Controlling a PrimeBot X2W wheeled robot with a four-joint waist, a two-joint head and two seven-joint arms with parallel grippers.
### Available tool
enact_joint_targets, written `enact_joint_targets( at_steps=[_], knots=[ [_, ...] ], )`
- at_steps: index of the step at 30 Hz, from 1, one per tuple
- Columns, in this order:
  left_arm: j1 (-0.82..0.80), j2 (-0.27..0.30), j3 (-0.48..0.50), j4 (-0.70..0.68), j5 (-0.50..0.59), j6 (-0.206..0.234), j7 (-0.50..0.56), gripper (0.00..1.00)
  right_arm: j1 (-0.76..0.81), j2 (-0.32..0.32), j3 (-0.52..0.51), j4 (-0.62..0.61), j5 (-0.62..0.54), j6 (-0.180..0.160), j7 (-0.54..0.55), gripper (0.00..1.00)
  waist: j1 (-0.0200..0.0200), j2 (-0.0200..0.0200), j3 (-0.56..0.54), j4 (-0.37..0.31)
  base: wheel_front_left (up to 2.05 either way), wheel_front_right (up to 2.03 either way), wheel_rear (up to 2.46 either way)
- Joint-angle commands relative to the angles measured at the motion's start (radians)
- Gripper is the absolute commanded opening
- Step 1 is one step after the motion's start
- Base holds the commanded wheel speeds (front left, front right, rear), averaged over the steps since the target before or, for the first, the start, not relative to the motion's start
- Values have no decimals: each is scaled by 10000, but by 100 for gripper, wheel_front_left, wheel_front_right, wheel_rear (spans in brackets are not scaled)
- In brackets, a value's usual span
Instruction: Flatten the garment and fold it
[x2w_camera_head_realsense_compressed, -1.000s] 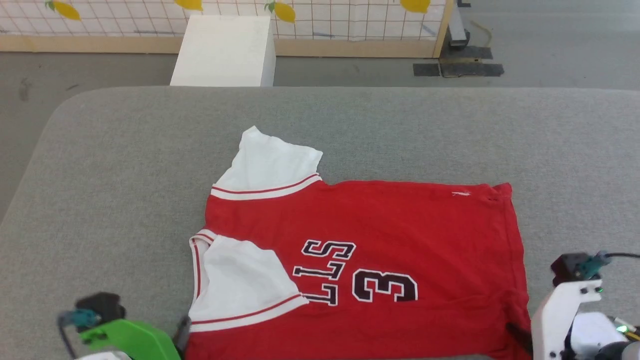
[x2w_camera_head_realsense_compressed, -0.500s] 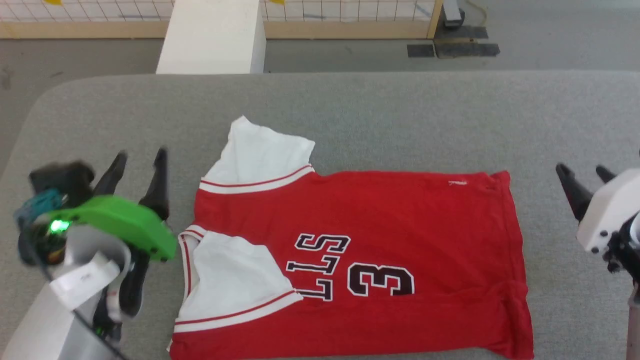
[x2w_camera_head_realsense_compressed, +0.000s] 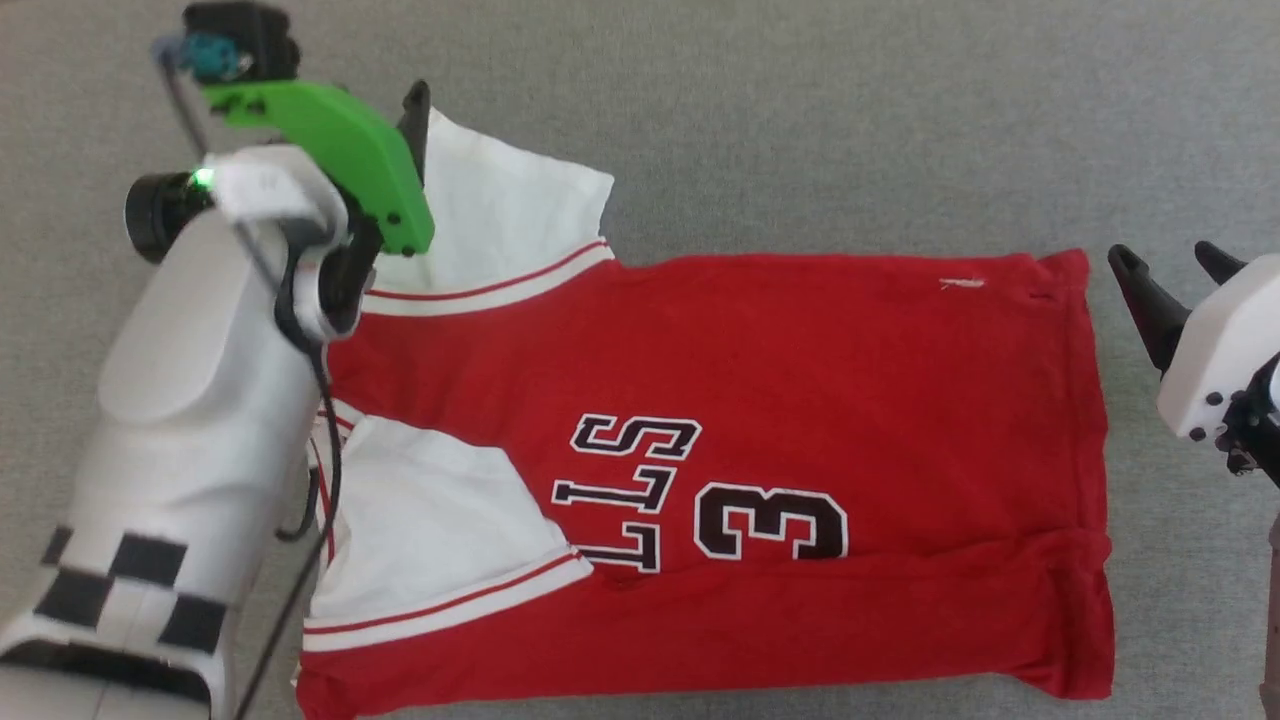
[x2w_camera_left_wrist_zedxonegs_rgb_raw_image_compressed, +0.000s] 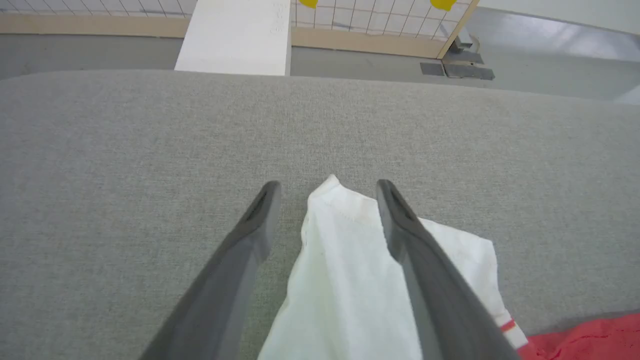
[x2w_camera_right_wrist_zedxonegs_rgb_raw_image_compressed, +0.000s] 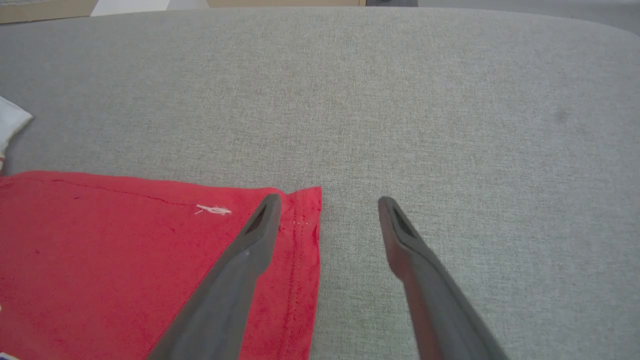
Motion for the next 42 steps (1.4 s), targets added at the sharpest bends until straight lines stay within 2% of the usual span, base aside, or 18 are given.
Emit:
enact_joint_targets(
  at_steps=[1, 6, 14, 16, 17, 23, 31, 37, 42],
  knots=[
    [-449, -24, -198, 389, 27, 30, 534, 100, -126, -16, 34, -124, 69, -13, 34, 100, -3, 0, 615, -57, 0, 0, 0],
    [-1470, -74, -806, 1733, 154, 410, 3008, 100, 65, 21, 76, -382, 111, -13, 104, 100, -3, 0, 888, -197, 0, 0, 0],
    [-1350, -95, -1238, 2210, 21, 361, 4510, 100, 319, 6, 9, -668, 121, -13, 167, 100, -3, 0, 1138, -291, 0, 0, 0],
    [-1175, -127, -1155, 2145, -131, 320, 4441, 27, 322, -7, 24, -702, 132, -13, 198, 100, -3, 0, 1155, -293, 0, 0, 0],
    [-1097, -130, -1115, 2129, -197, 288, 4392, 0, 323, -18, 36, -706, 134, -13, 216, 100, -3, 0, 1146, -288, 0, 0, 0],
    [-947, -258, -394, 1609, -843, 88, 3424, 0, 374, -169, -35, -707, 85, -13, 451, 100, -3, 0, 903, -9, 0, 0, 0],
    [-691, 32, 135, 41, -1185, -348, 2428, 0, -97, -776, 477, -393, -269, -13, 1774, 100, -3, 0, 686, 420, 0, 0, 0],
    [-139, 168, 115, -1202, -1293, -367, 2427, 0, -557, -1131, 1187, 157, -815, -13, 2637, 100, -3, 0, 809, 697, 0, 0, 0],
    [152, 267, 47, -1858, -1330, -262, 2609, 0, -750, -1420, 1614, 700, -993, -13, 2909, 100, -3, 0, 938, 825, 0, 0, 0]
  ],
)
